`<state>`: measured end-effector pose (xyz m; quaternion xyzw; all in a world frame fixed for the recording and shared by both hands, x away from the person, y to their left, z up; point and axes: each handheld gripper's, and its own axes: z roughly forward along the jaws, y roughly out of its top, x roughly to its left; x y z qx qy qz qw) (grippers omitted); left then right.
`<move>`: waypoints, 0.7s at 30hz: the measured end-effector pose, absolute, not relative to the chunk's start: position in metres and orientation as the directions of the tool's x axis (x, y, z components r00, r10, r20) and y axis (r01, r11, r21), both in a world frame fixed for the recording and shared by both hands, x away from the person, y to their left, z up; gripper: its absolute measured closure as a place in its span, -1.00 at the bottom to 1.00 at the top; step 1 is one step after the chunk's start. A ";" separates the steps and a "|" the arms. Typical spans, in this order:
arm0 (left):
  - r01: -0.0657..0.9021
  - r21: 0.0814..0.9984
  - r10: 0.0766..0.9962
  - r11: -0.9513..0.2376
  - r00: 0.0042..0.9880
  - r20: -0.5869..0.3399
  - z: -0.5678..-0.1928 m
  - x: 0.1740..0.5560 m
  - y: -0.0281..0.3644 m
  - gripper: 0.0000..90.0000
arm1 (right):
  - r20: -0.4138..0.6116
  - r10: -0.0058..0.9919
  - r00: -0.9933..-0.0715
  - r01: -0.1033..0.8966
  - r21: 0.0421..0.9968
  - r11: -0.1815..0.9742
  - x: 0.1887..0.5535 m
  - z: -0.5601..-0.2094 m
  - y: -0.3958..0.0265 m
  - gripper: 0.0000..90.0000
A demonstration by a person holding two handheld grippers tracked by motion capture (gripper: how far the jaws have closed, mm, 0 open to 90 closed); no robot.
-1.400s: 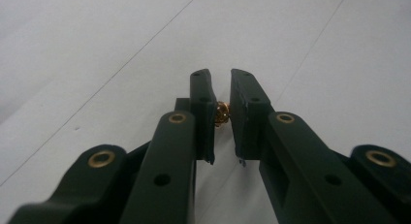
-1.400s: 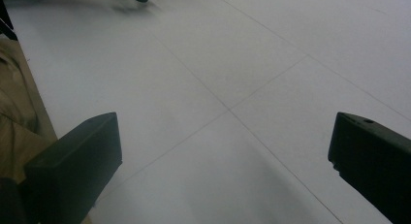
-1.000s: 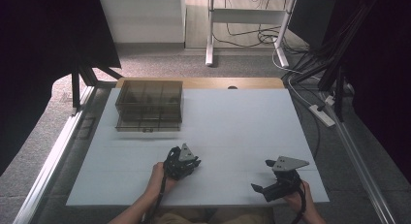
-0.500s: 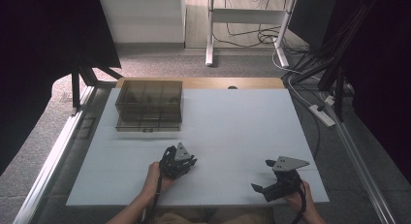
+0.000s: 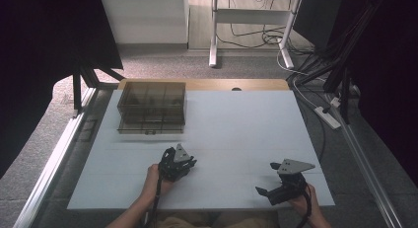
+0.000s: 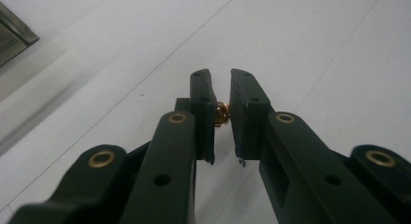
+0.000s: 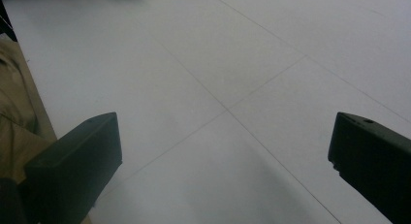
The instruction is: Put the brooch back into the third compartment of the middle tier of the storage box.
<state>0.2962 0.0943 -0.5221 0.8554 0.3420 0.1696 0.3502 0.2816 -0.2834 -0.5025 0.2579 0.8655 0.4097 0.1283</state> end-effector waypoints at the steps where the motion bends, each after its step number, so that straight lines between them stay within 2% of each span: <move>1: 0.465 0.716 0.706 -0.521 0.706 0.055 -0.522 0.296 0.095 0.79 | -0.011 0.552 -0.834 0.342 0.775 0.531 0.282 -0.502 -0.283 -1.00; 21: 0.473 0.720 0.729 -0.508 0.682 0.066 -0.518 0.298 0.106 0.79 | -0.010 0.551 -0.834 0.342 0.775 0.531 0.282 -0.503 -0.283 -1.00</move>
